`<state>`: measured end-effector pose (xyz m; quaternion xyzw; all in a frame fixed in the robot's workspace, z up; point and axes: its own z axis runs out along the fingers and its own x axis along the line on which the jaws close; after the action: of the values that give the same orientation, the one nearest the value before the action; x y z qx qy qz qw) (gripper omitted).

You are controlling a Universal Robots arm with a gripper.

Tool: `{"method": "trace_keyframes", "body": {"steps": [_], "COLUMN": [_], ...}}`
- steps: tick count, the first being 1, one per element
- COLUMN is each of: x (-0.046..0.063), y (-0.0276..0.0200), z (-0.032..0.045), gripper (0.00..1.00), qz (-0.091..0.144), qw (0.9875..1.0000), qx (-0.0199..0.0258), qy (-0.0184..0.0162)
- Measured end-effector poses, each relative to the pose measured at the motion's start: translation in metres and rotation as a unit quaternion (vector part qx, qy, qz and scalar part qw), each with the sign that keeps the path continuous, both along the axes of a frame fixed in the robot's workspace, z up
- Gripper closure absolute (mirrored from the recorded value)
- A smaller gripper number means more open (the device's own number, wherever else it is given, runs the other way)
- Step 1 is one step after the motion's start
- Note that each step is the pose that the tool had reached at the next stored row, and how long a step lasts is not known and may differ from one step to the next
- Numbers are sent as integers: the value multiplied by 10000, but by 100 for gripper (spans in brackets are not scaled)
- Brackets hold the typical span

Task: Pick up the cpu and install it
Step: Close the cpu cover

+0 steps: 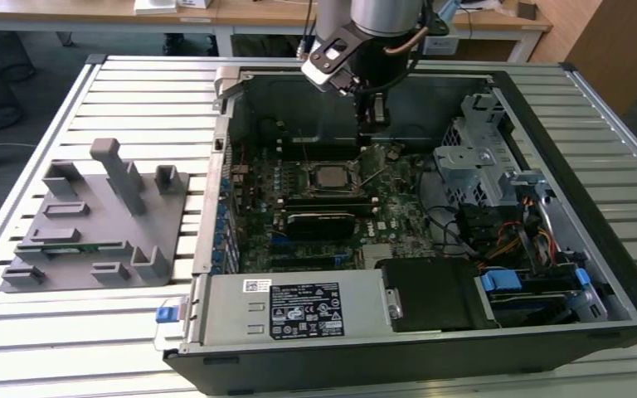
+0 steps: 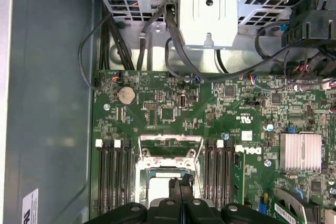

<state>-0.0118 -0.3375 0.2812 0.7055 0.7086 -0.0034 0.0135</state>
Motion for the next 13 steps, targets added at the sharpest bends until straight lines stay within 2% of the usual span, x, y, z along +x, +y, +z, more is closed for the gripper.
{"method": "trace_keyframes", "body": {"steps": [9, 13], "x": [63, 104], "y": [-7, -25], "z": [-32, -57], "gripper": [89, 89], "qz": [0, 0], "qw": [10000, 10000], "qx": [2, 33], "qy": [0, 0]}}
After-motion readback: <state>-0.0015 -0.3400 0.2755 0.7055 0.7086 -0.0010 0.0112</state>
